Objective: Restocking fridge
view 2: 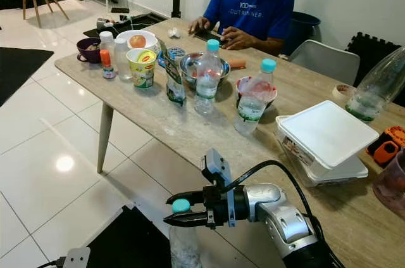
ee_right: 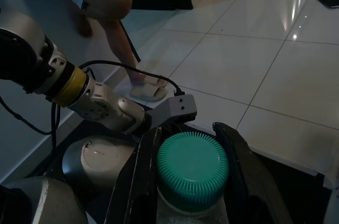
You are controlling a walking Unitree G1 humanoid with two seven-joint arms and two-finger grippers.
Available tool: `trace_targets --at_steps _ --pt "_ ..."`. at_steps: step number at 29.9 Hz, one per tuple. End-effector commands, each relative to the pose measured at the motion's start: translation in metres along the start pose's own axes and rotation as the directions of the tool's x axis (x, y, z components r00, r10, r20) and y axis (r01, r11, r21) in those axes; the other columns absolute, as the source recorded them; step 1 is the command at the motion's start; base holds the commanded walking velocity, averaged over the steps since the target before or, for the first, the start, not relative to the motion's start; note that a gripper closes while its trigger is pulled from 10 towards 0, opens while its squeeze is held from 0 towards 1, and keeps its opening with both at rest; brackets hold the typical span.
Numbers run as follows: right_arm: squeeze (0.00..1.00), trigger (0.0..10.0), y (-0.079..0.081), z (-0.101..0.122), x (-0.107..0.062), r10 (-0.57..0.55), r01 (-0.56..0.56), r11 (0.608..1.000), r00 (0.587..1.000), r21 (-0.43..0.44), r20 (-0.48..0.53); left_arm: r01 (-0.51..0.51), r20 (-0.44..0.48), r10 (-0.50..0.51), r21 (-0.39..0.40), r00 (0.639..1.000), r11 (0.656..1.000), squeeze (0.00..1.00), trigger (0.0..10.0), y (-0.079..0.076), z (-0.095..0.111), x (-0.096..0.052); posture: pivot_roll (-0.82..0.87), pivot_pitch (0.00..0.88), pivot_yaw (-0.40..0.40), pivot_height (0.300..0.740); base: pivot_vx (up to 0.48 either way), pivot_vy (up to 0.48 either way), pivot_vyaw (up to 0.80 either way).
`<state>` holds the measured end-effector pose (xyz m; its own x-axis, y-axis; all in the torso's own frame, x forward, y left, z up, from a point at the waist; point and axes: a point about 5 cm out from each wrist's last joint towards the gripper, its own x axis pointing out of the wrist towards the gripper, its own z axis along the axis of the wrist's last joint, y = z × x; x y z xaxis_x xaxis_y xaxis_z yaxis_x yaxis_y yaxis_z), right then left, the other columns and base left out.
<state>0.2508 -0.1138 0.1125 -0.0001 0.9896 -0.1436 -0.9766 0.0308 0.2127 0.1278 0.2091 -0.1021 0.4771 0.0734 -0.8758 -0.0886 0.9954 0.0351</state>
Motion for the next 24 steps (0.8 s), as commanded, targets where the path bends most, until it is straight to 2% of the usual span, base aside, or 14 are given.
trace_targets --at_steps 1,12,18,19,24 --pt "0.00 10.0 -0.003 0.002 -0.003 -0.021 0.021 1.000 1.000 -0.004 0.000 0.006 -0.030 -0.006 0.005 1.000 1.000 0.00 10.0 -0.003 -0.007 -0.001 -0.02 0.014 -0.070 0.740 -0.270 0.000 0.00" --pt "0.00 10.0 -0.008 -0.005 -0.009 -0.086 0.086 0.996 0.995 0.006 -0.052 0.006 -0.034 -0.006 0.009 0.999 1.000 0.00 10.0 -0.002 -0.008 -0.001 -0.02 0.020 -0.066 0.740 0.000 0.000 0.00" --pt "0.00 10.0 -0.014 -0.019 -0.015 -0.147 0.150 0.989 0.979 0.009 -0.143 0.006 -0.035 -0.005 0.012 0.999 1.000 0.00 10.0 -0.002 -0.008 -0.001 -0.02 0.022 -0.065 0.740 -0.080 0.000 0.00" --pt "0.00 10.0 -0.019 -0.028 -0.022 -0.193 0.199 0.980 0.962 0.010 -0.193 0.007 -0.034 -0.006 0.014 0.999 1.000 0.00 10.0 -0.003 -0.008 -0.001 -0.03 0.024 -0.063 0.740 0.000 0.000 0.00" --pt "0.00 10.0 -0.023 -0.036 -0.030 -0.241 0.252 0.968 0.943 0.018 -0.228 0.007 -0.035 -0.007 0.014 0.999 1.000 0.00 10.0 -0.003 -0.008 -0.001 -0.03 0.026 -0.063 0.740 -0.192 0.000 0.00"
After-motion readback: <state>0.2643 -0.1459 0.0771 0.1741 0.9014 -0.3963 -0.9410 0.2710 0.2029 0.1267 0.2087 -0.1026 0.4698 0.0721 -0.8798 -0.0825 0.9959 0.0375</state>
